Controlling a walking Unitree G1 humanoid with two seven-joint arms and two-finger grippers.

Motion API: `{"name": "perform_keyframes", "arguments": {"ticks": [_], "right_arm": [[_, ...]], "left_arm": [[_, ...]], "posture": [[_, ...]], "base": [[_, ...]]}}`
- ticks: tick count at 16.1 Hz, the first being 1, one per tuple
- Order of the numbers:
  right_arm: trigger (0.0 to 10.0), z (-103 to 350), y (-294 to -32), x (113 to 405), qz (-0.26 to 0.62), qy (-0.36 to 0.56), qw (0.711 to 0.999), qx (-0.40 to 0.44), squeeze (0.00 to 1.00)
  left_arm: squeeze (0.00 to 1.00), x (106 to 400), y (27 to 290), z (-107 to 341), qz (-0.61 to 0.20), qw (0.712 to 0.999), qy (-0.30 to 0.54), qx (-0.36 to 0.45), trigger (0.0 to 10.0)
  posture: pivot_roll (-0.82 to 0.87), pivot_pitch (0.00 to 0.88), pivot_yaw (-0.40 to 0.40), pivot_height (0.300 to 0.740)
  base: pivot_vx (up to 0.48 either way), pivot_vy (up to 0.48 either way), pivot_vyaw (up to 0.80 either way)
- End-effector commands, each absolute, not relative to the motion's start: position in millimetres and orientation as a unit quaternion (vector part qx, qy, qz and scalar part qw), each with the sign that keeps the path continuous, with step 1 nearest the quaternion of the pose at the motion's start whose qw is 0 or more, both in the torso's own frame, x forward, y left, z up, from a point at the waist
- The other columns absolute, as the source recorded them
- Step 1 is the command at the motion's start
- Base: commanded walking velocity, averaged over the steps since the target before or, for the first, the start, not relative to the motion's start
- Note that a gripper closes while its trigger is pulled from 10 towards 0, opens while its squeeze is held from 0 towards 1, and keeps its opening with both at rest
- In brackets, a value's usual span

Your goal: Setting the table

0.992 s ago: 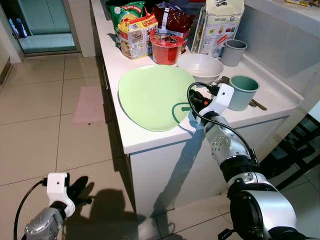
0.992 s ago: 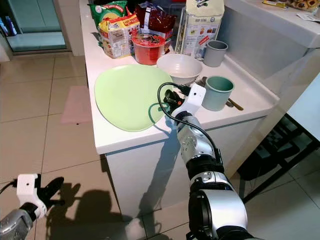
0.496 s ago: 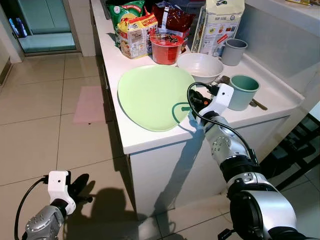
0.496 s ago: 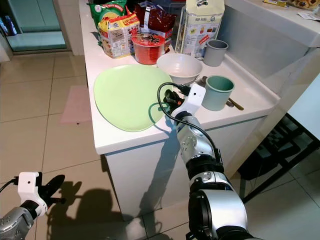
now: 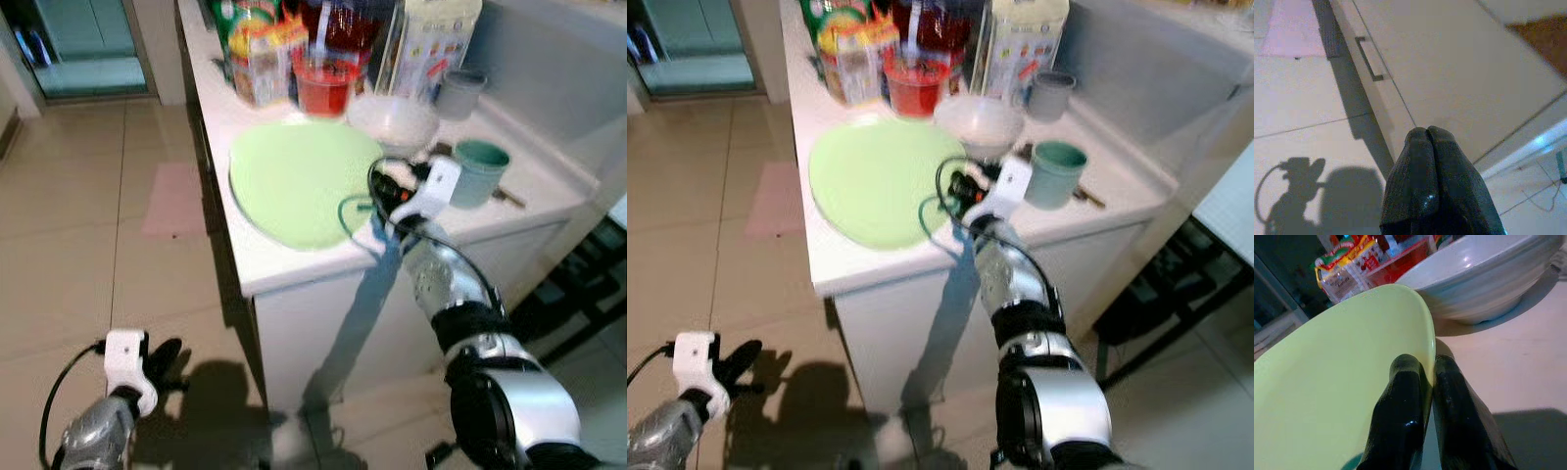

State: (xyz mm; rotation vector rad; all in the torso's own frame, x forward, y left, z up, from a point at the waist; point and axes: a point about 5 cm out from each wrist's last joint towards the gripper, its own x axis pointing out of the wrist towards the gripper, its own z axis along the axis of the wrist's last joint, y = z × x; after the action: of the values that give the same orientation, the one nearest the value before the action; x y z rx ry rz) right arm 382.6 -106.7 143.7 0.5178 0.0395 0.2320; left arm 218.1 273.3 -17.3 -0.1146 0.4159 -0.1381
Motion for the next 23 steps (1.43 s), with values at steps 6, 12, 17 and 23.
{"name": "perform_keyframes", "arguments": {"ticks": [6,12,17,23], "right_arm": [[0.0,109.4,-108.1,371.2,0.103,0.091,0.962,0.235,0.00],[0.0,108.2,-108.2,370.7,0.102,0.093,0.962,0.235,0.00],[0.0,108.2,-109.3,370.8,0.101,0.093,0.963,0.233,0.00],[0.0,110.1,-108.9,371.9,0.102,0.090,0.963,0.234,0.00]], "left_arm": [[0.00,213.4,270.6,-22.5,-0.081,0.970,0.227,-0.040,10.0],[0.00,230.6,243.4,-1.1,-0.161,0.978,0.129,-0.005,10.0],[0.00,225.2,210.4,60.6,-0.199,0.979,0.041,0.005,10.0],[0.00,224.2,194.5,100.9,-0.184,0.982,0.043,0.015,10.0]], "posture": [[0.14,0.000,-0.021,0.740],[0.13,0.000,-0.020,0.740],[0.13,0.000,-0.022,0.740],[0.13,0.000,-0.017,0.740]], "base": [[-0.124,0.000,0.00],[0.000,-0.312,0.00],[0.000,-0.478,0.00],[0.000,-0.064,0.00]]}}
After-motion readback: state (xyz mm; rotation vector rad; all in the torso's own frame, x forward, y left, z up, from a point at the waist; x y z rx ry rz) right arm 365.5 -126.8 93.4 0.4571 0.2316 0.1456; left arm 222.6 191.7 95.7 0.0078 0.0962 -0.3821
